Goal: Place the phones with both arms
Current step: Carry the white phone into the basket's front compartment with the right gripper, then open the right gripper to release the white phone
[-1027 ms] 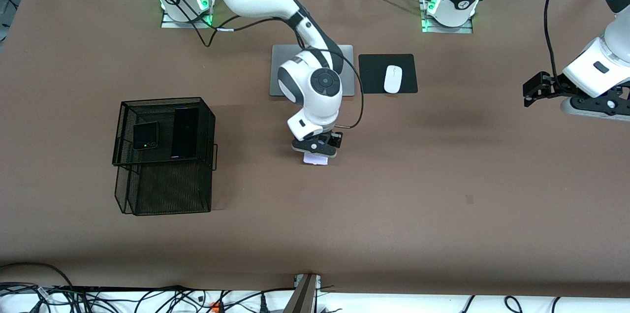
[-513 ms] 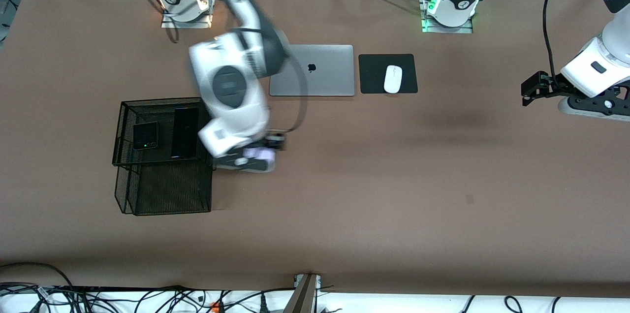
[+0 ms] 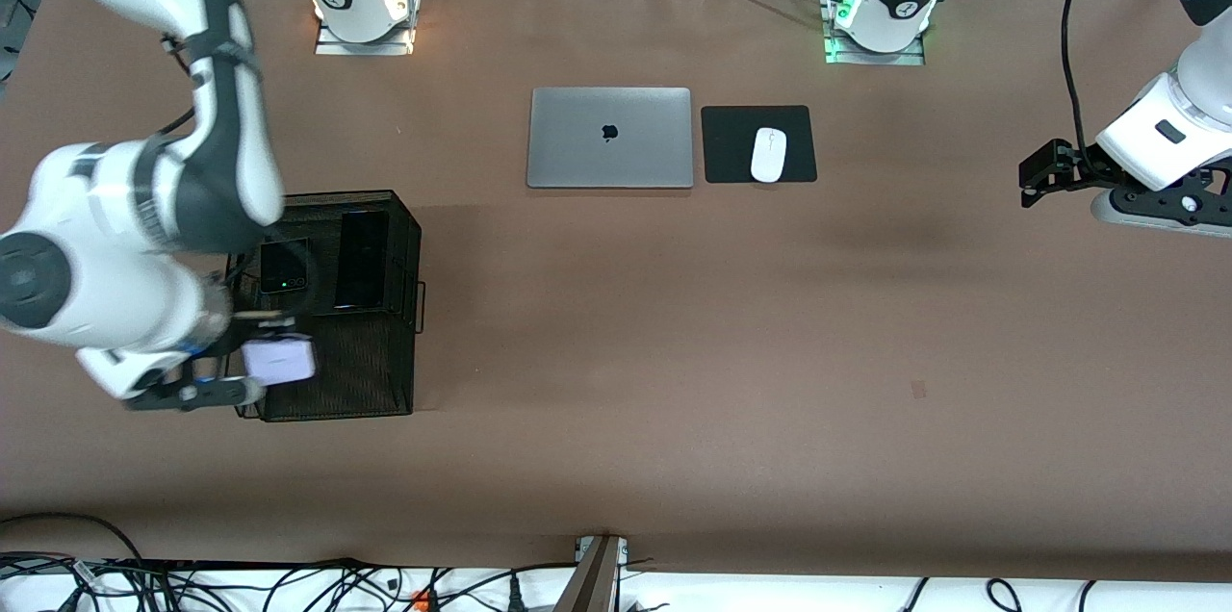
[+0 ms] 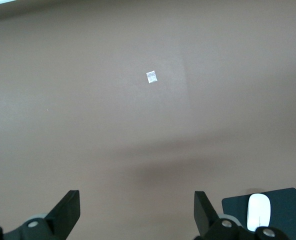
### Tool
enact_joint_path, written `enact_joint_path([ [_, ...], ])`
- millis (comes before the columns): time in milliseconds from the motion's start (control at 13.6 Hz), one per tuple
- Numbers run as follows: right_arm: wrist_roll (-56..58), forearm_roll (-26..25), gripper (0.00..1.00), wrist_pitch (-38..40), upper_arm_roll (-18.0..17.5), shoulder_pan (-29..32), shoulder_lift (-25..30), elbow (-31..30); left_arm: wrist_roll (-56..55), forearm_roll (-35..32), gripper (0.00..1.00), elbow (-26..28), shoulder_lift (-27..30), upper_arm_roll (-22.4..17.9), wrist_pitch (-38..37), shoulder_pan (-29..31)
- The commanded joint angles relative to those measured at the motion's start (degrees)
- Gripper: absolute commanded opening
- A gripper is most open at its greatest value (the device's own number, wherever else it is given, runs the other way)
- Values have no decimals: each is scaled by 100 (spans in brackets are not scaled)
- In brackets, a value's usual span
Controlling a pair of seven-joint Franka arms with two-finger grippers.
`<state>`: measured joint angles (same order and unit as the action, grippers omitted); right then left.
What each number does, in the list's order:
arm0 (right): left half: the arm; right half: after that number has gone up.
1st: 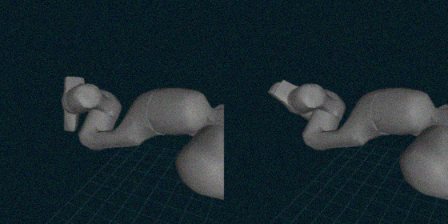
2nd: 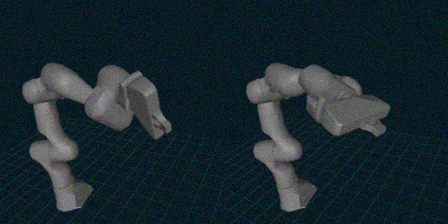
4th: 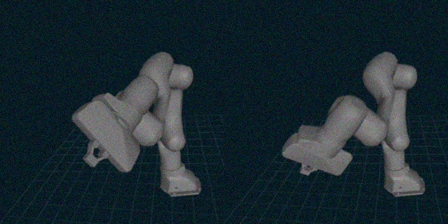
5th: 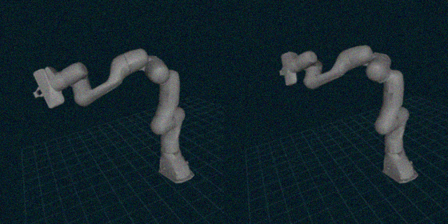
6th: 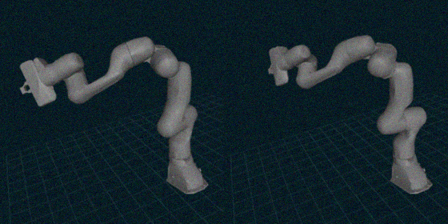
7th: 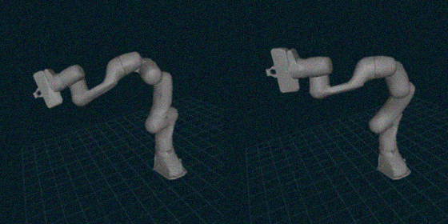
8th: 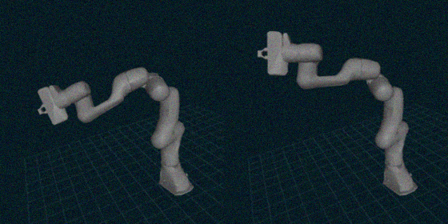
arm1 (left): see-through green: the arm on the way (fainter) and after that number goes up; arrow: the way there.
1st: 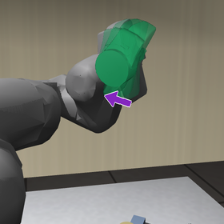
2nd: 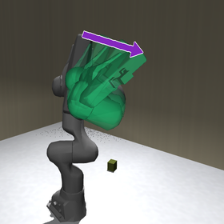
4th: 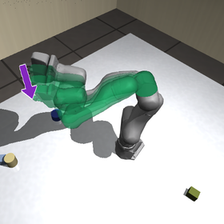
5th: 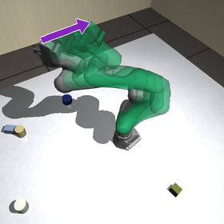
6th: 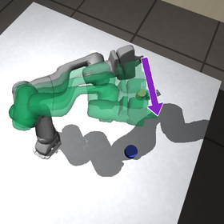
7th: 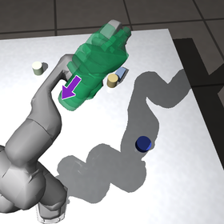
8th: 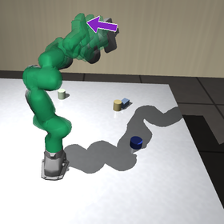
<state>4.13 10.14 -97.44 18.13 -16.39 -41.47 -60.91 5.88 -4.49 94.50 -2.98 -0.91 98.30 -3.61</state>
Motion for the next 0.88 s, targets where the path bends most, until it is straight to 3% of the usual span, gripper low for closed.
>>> enact_joint_path([
  [0,342,128,23,-641,-134,223,-264,-235,62,97,100,-204,-115,3,-56,27],
  [293,396,383,24,-1557,-170,189,-344,-1035,123,53,100,-256,-115,3,-56,18],
  [587,142,796,25,-1717,-178,57,-581,-1186,124,53,100,-257,-124,3,-56,18],
  [660,2,805,38,-1726,-178,31,-616,-1195,132,44,100,-265,-133,3,-56,0],
  [733,-156,805,87,-1717,-178,31,-617,-1186,141,53,100,-265,-133,3,-47,35],
  [807,-167,805,100,-1708,-170,31,-599,-1160,141,97,100,-265,-133,-6,-47,44],
])
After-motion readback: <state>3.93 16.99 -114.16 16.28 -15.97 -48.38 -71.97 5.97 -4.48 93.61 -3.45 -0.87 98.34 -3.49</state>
